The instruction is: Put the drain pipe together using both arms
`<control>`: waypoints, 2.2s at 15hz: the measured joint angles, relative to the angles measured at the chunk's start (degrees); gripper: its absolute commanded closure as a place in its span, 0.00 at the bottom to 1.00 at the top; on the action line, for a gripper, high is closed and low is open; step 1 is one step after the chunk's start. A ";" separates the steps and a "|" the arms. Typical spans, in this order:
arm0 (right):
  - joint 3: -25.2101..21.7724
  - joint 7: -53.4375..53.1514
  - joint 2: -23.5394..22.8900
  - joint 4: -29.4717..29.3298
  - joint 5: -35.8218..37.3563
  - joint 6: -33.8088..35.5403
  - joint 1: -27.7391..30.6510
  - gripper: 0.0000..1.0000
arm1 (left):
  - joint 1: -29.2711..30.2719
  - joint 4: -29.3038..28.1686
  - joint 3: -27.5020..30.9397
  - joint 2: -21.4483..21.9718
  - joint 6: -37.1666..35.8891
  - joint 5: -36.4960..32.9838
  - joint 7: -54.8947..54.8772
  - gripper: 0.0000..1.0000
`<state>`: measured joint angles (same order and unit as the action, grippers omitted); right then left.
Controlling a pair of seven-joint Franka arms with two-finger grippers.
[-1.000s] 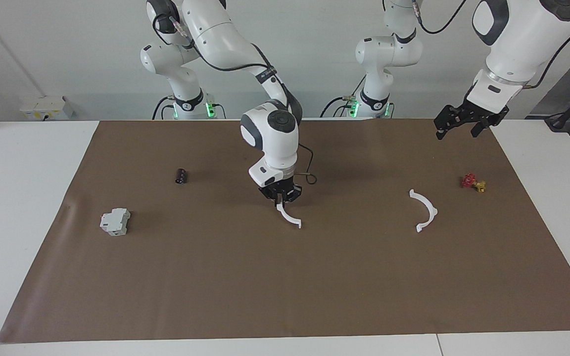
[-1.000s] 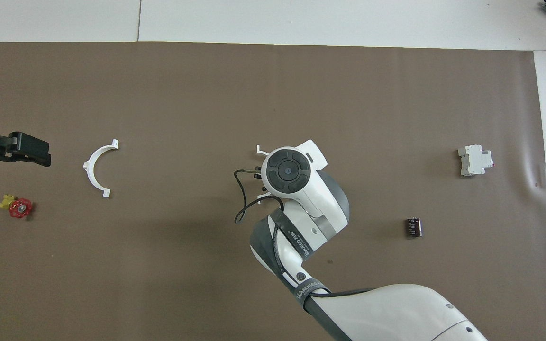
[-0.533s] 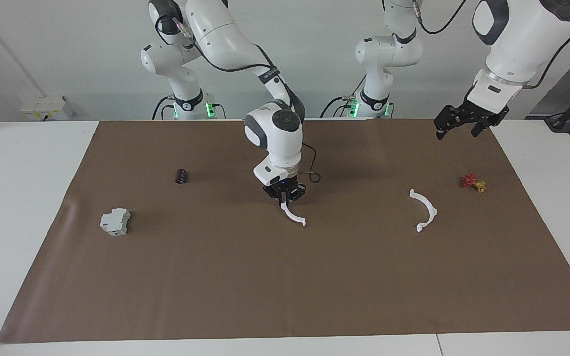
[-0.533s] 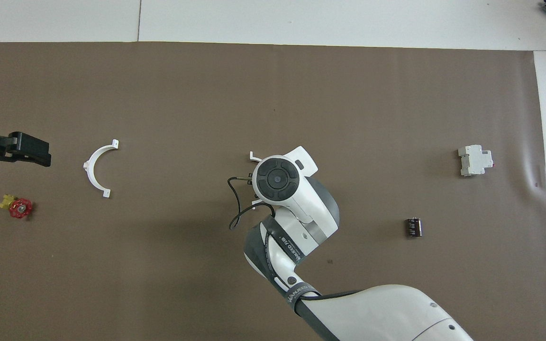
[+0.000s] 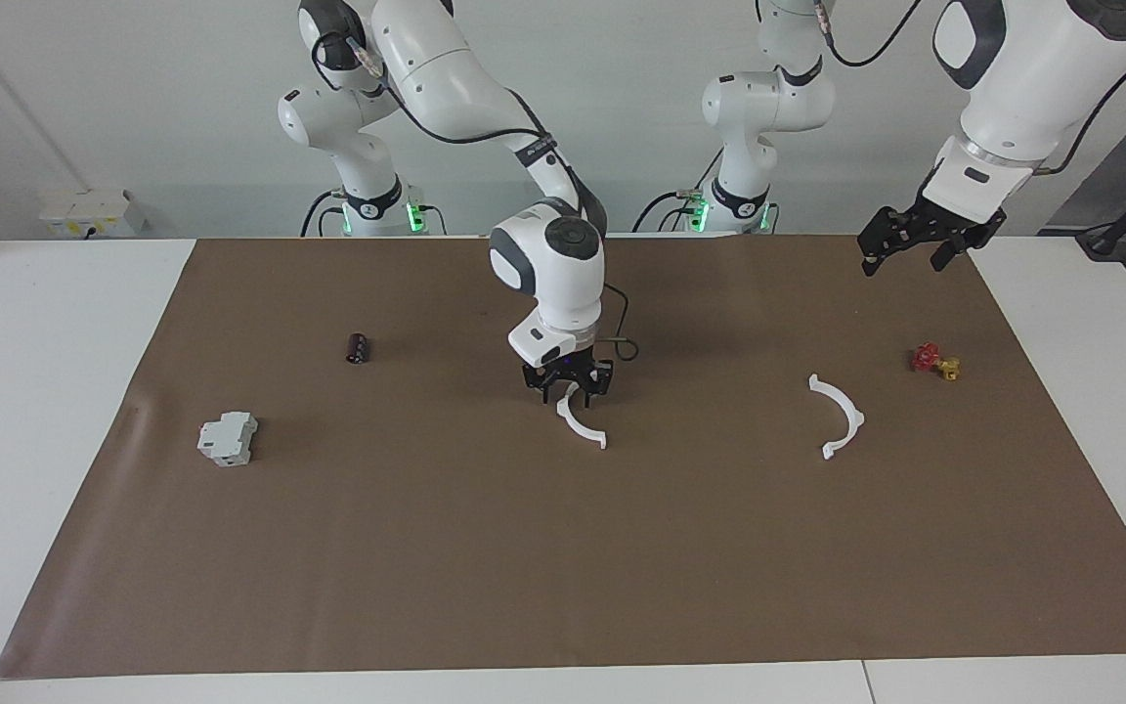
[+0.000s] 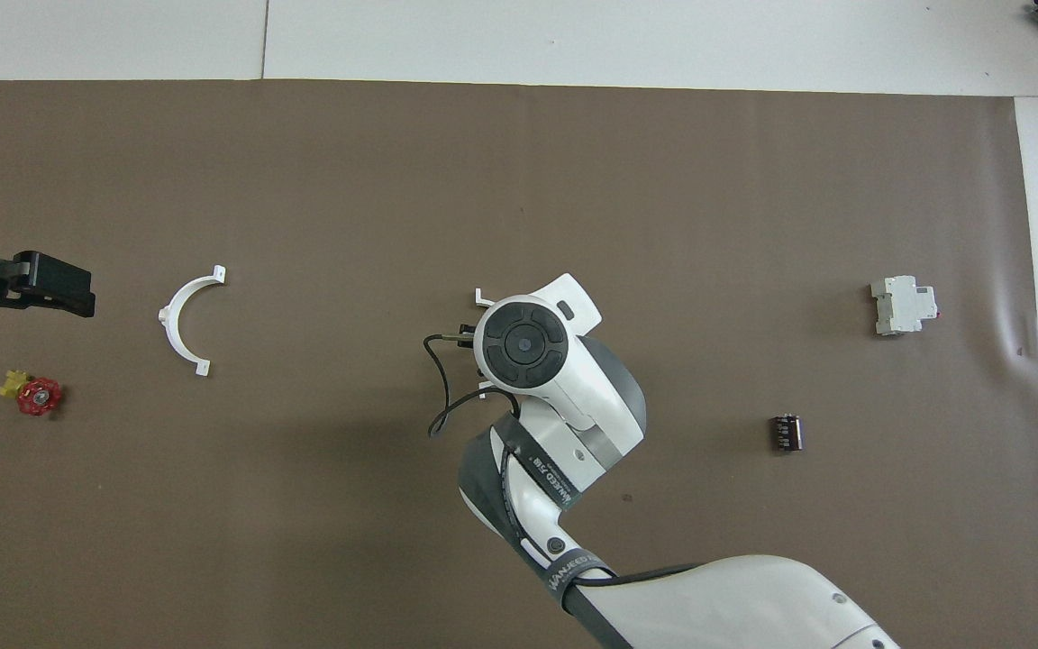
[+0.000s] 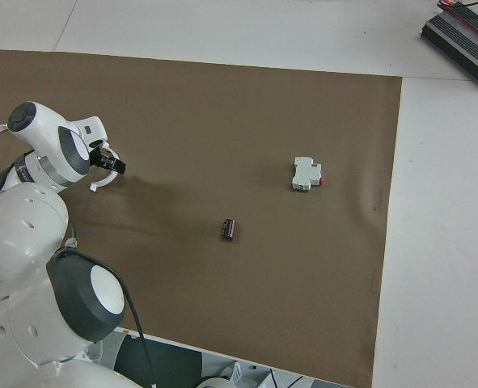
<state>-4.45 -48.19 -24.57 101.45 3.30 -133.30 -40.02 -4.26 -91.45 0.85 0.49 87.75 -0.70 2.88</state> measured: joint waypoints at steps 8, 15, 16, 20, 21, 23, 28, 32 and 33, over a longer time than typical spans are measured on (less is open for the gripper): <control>-0.86 14.25 14.53 -0.35 0.29 10.82 14.47 0.00 | 0.08 -1.06 0.92 0.59 2.53 0.00 -0.01 0.00; -1.05 30.39 21.53 -0.30 -0.12 21.58 30.13 0.00 | 0.12 -11.83 2.75 2.39 15.59 0.00 -0.05 0.00; -1.05 32.02 22.22 -0.32 -0.82 22.82 31.90 0.00 | 0.12 -13.40 2.70 2.31 18.29 0.00 -0.03 0.00; -1.08 37.52 24.31 -2.55 -2.35 30.66 35.64 0.00 | 0.14 -22.04 2.83 0.50 32.11 0.00 0.00 0.00; -1.07 37.78 24.55 -3.96 -2.38 33.19 35.99 0.00 | 0.15 -23.27 3.09 -0.15 33.83 0.00 0.01 0.00; -1.08 39.00 24.82 -7.79 -2.54 39.17 36.30 0.00 | 0.23 -24.64 4.09 -1.36 35.52 0.00 0.01 0.00; -0.70 39.87 25.05 -9.97 -2.90 43.20 36.33 0.00 | 1.79 -32.91 5.55 -2.18 47.47 0.00 1.62 0.06; -0.71 41.55 25.03 -9.99 -2.87 43.20 36.46 0.00 | 1.47 -36.24 4.97 -2.19 50.87 0.00 10.88 0.08; -0.72 42.69 25.04 -10.00 -2.84 43.20 36.46 0.00 | 1.26 -36.26 4.71 -2.18 50.92 0.00 13.03 0.09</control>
<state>-5.17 -5.51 0.47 91.45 0.46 -90.10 -3.56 -3.00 -127.72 5.56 -1.69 138.67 -0.70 15.91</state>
